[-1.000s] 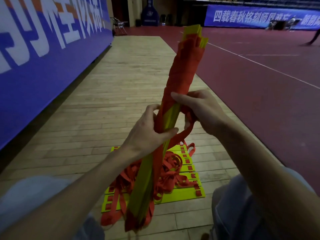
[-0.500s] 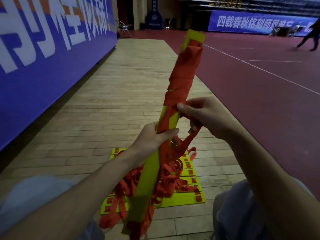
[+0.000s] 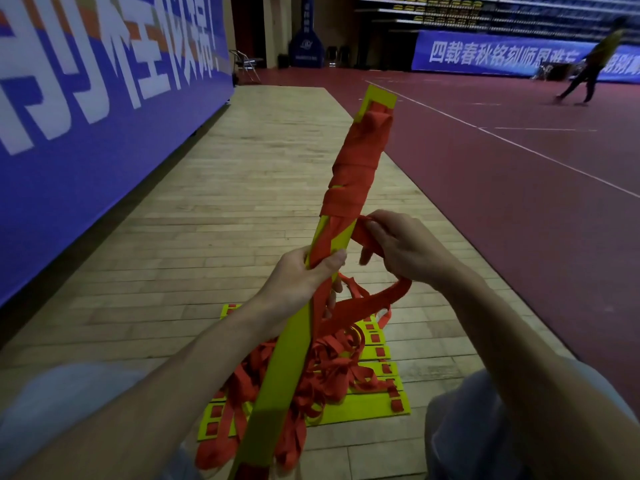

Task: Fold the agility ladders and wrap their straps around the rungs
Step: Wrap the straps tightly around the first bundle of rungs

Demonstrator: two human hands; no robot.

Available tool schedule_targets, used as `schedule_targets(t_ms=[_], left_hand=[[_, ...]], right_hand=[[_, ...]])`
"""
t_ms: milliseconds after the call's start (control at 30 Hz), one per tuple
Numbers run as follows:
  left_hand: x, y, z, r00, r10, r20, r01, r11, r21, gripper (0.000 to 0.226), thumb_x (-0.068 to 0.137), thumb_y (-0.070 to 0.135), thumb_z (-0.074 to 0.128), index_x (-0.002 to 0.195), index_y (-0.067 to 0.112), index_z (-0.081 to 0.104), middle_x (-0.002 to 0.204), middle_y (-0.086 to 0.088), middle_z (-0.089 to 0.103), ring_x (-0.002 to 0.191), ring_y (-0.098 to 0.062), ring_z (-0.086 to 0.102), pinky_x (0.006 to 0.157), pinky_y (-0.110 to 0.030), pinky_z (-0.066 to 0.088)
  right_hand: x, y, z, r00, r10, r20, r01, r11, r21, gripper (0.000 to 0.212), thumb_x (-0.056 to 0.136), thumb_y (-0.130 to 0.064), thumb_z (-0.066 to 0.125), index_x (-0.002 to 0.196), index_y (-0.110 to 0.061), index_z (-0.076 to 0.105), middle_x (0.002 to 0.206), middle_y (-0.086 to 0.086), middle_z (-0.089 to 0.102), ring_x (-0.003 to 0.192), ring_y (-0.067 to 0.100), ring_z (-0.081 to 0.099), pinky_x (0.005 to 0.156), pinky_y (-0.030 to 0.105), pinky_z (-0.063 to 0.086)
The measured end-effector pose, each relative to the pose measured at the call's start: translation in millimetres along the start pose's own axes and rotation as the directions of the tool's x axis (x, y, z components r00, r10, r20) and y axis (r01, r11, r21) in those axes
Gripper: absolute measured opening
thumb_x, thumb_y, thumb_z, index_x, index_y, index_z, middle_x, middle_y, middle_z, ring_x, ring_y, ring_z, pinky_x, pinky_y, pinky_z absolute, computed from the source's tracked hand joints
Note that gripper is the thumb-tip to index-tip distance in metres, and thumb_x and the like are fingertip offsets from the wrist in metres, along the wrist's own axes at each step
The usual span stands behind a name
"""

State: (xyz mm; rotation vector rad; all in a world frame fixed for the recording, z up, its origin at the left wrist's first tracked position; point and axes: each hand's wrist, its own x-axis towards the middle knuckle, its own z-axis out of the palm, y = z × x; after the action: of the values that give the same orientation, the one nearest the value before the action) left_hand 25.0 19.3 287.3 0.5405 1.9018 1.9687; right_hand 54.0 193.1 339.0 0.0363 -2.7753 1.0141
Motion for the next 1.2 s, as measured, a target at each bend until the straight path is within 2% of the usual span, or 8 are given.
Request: schedule_targets(t_ms=[200,300,400,667,800,900,1033,1200], left_hand=[[3,-9,2,0.997,0.016,-0.072,0.005,0.961,0.277,0.029,0.094,0.043,0.059,0.109,0.018,0.053,0.077,-0.005,0.062,0.066,-0.022,0.062,0.067,-0.043,0.052],[-2,-9,5,0.993,0.097,-0.061,-0.033,0.752,0.658,0.039,0.098,0.044,0.049,0.123,0.016,0.041,0.095,-0.003,0.059,0.080,-0.017,0.060,0.067,-0.034,0.049],[-7,-10,8,0.989,0.144,0.018,-0.101,0.591,0.800,0.055,0.100,0.043,0.044,0.144,0.018,0.024,0.129,-0.004,0.042,0.114,-0.020,0.052,0.093,-0.041,0.048],[-10,11,-9,0.938,0.280,0.203,-0.344,0.810,0.474,0.082,0.079,0.037,0.076,0.146,0.025,0.030,0.124,0.004,0.051,0.108,-0.009,0.058,0.084,-0.015,0.049],[-16,14,6,0.976,0.131,0.175,-0.159,0.974,0.160,0.049,0.070,0.032,0.084,0.110,0.027,0.057,0.091,0.009,0.070,0.080,-0.008,0.069,0.065,-0.020,0.054],[-14,14,8,0.981,-0.025,0.191,-0.001,0.991,0.134,0.025,0.073,0.032,0.078,0.090,0.020,0.064,0.066,0.009,0.067,0.063,-0.013,0.066,0.056,-0.027,0.053],[-11,16,2,0.970,-0.091,0.224,0.062,0.989,0.133,0.016,0.086,0.012,0.071,0.098,0.007,0.062,0.082,-0.016,0.074,0.061,-0.033,0.070,0.055,-0.037,0.057],[-8,14,-7,0.983,-0.078,0.165,0.049,0.984,0.173,0.018,0.086,0.011,0.072,0.099,0.005,0.062,0.083,-0.018,0.072,0.051,-0.030,0.063,0.050,-0.032,0.051]], right_hand=[[-7,-18,12,0.995,0.092,0.029,-0.096,0.974,0.206,0.022,0.097,-0.018,0.046,0.089,-0.009,0.065,0.070,-0.006,0.065,0.048,0.002,0.050,0.054,0.027,0.042],[-9,-21,21,0.988,0.147,0.042,-0.152,0.948,0.278,0.029,0.089,-0.042,0.064,0.087,-0.013,0.063,0.065,-0.009,0.061,0.051,0.006,0.054,0.050,0.025,0.045],[-11,-20,30,0.982,0.178,-0.065,-0.153,0.945,0.290,0.035,0.085,-0.057,0.066,0.096,-0.023,0.064,0.082,-0.009,0.065,0.073,0.005,0.061,0.059,0.017,0.049],[-11,-33,13,0.963,0.183,-0.198,-0.011,0.761,0.649,0.028,0.094,-0.028,0.062,0.088,-0.001,0.068,0.067,0.011,0.061,0.047,0.018,0.052,0.041,0.024,0.041],[-14,-38,8,0.980,0.087,-0.179,0.068,0.701,0.710,0.025,0.099,-0.026,0.053,0.090,-0.013,0.072,0.079,0.006,0.066,0.064,0.019,0.059,0.054,0.032,0.046],[-11,-29,6,0.985,0.099,-0.144,0.020,0.754,0.657,0.031,0.099,-0.031,0.053,0.096,-0.006,0.071,0.072,0.013,0.056,0.051,0.022,0.048,0.044,0.028,0.041],[-8,-13,-5,0.997,0.074,-0.009,-0.057,0.833,0.550,0.038,0.093,-0.038,0.062,0.082,-0.001,0.059,0.054,0.006,0.043,0.039,0.014,0.038,0.038,0.027,0.036],[-8,-1,-8,0.988,-0.003,0.155,-0.033,0.973,0.228,0.026,0.089,-0.040,0.066,0.094,-0.014,0.067,0.069,-0.004,0.067,0.047,0.011,0.051,0.043,0.023,0.045]])
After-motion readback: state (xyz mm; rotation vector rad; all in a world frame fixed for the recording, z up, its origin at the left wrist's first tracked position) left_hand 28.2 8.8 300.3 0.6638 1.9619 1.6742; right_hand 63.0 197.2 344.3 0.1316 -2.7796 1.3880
